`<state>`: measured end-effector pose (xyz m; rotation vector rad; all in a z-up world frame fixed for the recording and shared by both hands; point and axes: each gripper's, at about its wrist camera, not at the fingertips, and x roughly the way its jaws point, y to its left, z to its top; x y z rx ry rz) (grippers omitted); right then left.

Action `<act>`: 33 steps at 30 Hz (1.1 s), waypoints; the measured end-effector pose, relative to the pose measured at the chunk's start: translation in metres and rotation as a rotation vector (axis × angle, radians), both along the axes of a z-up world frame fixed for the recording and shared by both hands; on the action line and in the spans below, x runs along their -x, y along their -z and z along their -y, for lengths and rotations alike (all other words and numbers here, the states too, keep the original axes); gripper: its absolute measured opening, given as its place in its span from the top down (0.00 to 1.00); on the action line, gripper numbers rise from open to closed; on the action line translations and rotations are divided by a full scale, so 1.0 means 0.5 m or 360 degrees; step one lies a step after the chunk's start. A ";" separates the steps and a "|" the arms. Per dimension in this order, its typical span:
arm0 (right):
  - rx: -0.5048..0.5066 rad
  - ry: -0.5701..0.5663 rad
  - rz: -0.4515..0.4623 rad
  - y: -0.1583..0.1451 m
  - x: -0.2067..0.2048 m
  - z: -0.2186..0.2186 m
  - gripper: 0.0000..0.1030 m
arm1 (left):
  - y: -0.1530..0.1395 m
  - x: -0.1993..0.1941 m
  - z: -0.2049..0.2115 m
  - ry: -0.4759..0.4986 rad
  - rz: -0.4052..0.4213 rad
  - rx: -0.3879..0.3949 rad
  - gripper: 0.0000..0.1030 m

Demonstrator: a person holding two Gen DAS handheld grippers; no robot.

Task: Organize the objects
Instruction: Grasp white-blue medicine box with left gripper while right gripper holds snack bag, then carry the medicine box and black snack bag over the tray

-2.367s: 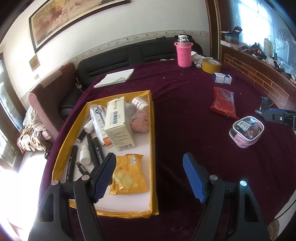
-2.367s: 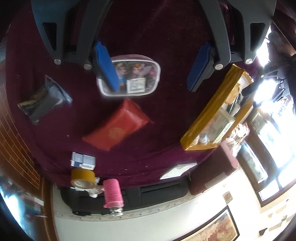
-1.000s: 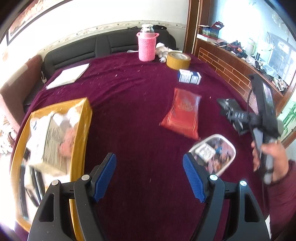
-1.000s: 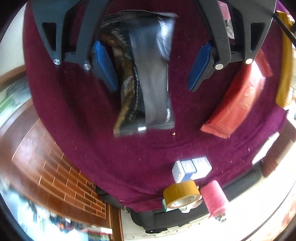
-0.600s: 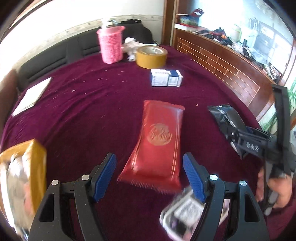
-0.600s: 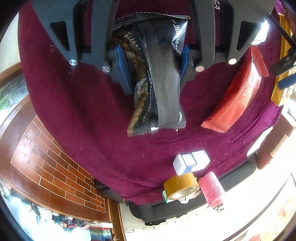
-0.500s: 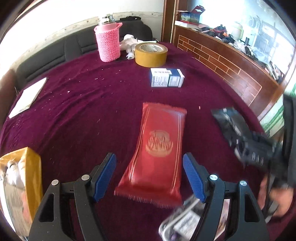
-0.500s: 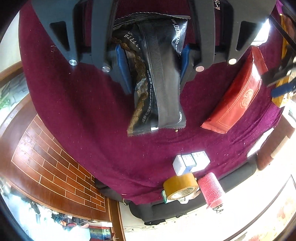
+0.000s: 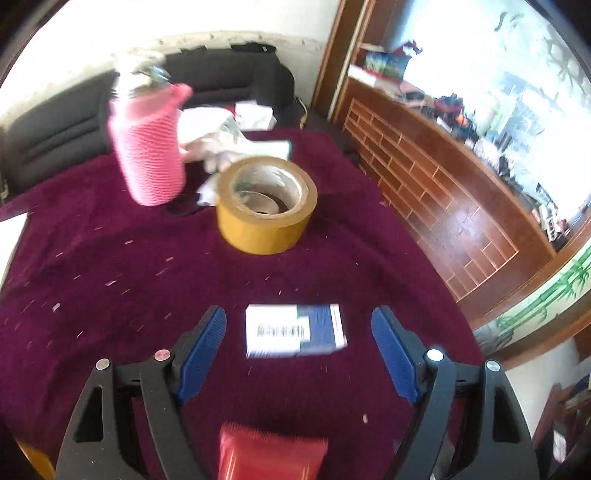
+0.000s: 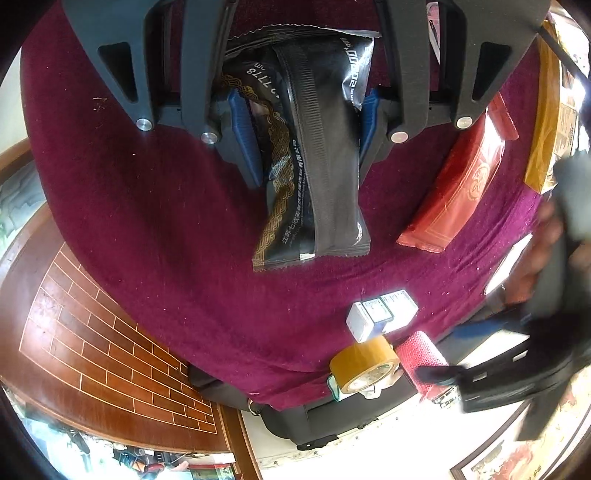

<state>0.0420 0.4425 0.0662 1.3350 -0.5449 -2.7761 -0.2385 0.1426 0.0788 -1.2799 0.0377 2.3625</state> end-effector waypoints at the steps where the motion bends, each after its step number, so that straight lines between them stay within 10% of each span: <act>1: 0.0002 0.0000 0.0000 0.000 0.000 0.000 0.55 | 0.012 0.017 -0.014 0.0009 -0.0002 0.0039 0.26; 7: 0.0011 -0.0005 -0.0003 0.001 0.008 -0.003 0.54 | 0.081 0.077 -0.060 0.0110 0.0123 0.0094 0.26; 14: 0.0028 -0.0005 -0.0006 0.003 0.008 -0.008 0.54 | 0.116 -0.010 -0.066 0.0575 0.0496 -0.0078 0.26; 21: 0.0059 0.0002 -0.0006 0.003 0.005 -0.012 0.54 | 0.091 -0.110 -0.085 0.0688 0.0208 0.0163 0.26; 26: 0.0074 0.0001 -0.0007 0.004 0.004 -0.014 0.54 | 0.117 -0.173 -0.129 0.0824 -0.0068 0.0610 0.25; 33: -0.0014 -0.0019 -0.0011 0.004 0.007 -0.002 0.55 | 0.082 -0.208 -0.107 0.0646 -0.0173 0.0554 0.30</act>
